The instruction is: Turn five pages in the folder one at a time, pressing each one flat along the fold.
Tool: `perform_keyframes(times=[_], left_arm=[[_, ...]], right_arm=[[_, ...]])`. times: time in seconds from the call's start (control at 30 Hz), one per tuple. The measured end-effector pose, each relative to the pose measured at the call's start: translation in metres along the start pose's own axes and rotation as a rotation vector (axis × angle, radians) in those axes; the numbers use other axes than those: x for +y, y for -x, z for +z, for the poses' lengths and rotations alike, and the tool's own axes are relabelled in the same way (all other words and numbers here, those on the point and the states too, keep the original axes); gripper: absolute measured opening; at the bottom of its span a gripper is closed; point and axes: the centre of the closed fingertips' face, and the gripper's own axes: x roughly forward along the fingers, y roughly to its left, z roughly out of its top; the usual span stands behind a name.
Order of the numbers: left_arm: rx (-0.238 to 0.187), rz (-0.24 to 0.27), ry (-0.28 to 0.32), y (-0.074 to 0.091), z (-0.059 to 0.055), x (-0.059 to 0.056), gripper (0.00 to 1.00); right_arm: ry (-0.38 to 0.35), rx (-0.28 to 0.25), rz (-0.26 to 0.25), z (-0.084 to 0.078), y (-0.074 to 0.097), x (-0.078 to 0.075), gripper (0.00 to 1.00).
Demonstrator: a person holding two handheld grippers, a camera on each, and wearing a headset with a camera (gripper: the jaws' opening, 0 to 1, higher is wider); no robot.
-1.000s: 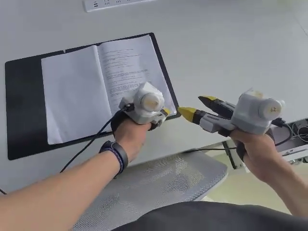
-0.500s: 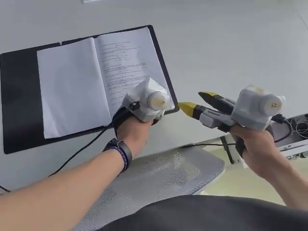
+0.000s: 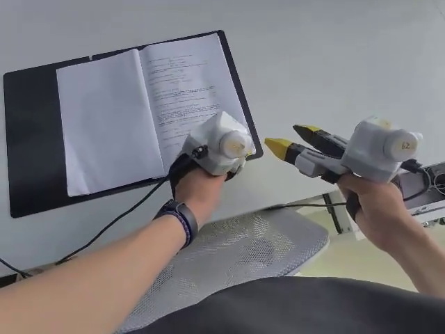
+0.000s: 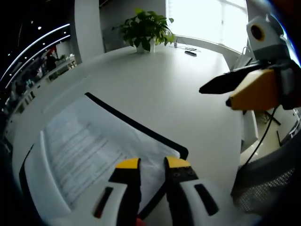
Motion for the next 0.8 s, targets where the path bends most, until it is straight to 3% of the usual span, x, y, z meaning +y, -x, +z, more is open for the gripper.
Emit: perform_keyframes(times=[0.2,0.3,0.37,0.5,0.53,0.57,0.6,0.63,0.77,0.8], left_arm=[[-0.014,0.039,-0.001,-0.002,-0.001,-0.001,0.15],[-0.021,0.058,-0.022,-0.002,0.0,-0.003,0.11],[-0.024,0.082,-0.061,-0.003,0.0,0.002,0.07],[-0.028,0.087,-0.091,-0.002,0.0,0.001,0.04],[-0.029,0.088,-0.092,-0.002,0.0,0.002,0.03],[-0.021,0.126,-0.119,-0.002,-0.001,0.008,0.0],[-0.024,0.1,-0.148,-0.003,0.0,0.005,0.0],[-0.024,0.102,-0.137,-0.003,0.001,0.002,0.0],[-0.015,0.104,-0.181,-0.003,0.001,0.003,0.0],[0.009,0.136,-0.179,-0.003,-0.002,0.01,0.0]], right_arm=[[-0.008,-0.007,-0.007,0.0,0.001,-0.002,0.49],[-0.008,-0.008,-0.009,0.0,0.001,-0.003,0.49],[-0.012,-0.01,-0.012,0.0,0.001,-0.004,0.49],[-0.01,-0.011,-0.007,0.001,0.0,-0.003,0.49],[-0.009,-0.009,-0.004,0.001,-0.002,-0.002,0.49],[-0.002,-0.004,0.005,0.001,-0.005,0.0,0.49],[0.005,0.003,0.01,0.0,-0.007,0.001,0.49],[0.017,0.013,0.018,0.0,-0.01,0.002,0.49],[0.032,0.025,0.048,0.004,-0.024,0.005,0.48],[0.032,0.028,0.064,0.005,-0.03,0.005,0.48]])
